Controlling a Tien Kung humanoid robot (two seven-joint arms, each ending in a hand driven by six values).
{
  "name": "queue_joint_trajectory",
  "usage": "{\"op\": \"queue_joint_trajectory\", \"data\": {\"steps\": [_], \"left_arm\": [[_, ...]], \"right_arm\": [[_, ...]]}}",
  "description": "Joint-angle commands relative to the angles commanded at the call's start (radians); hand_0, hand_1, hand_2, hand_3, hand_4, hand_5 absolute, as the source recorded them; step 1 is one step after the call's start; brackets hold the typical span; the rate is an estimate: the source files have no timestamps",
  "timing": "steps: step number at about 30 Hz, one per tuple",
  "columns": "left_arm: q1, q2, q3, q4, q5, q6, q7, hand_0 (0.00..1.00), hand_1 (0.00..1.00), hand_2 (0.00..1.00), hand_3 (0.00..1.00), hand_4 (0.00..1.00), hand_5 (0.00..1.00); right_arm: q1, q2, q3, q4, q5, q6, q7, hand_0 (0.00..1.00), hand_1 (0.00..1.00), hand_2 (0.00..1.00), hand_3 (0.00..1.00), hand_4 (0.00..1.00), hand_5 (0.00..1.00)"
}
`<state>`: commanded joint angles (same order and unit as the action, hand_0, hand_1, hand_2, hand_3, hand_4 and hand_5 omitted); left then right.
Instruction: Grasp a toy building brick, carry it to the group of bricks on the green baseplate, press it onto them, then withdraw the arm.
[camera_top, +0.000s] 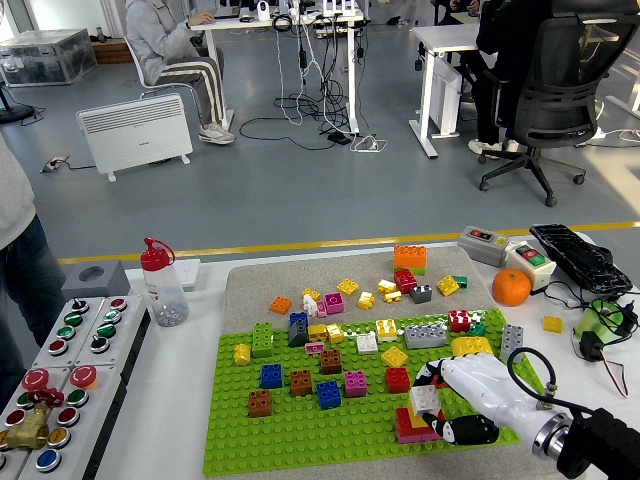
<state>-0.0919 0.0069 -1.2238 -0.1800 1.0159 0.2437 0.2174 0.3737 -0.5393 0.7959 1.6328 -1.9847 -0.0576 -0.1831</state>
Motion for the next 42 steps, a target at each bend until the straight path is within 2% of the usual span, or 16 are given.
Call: {"op": "queue_joint_trajectory", "data": {"steps": [42], "left_arm": [[0.001, 0.001, -0.004, 0.0, 0.0, 0.001, -0.002, 0.664, 0.611, 0.565, 0.444, 0.243, 0.998]], "right_arm": [[0.0, 0.004, 0.016, -0.008, 0.013, 0.003, -0.002, 0.571, 0.665, 0.706, 0.704, 0.66, 0.164]]}}
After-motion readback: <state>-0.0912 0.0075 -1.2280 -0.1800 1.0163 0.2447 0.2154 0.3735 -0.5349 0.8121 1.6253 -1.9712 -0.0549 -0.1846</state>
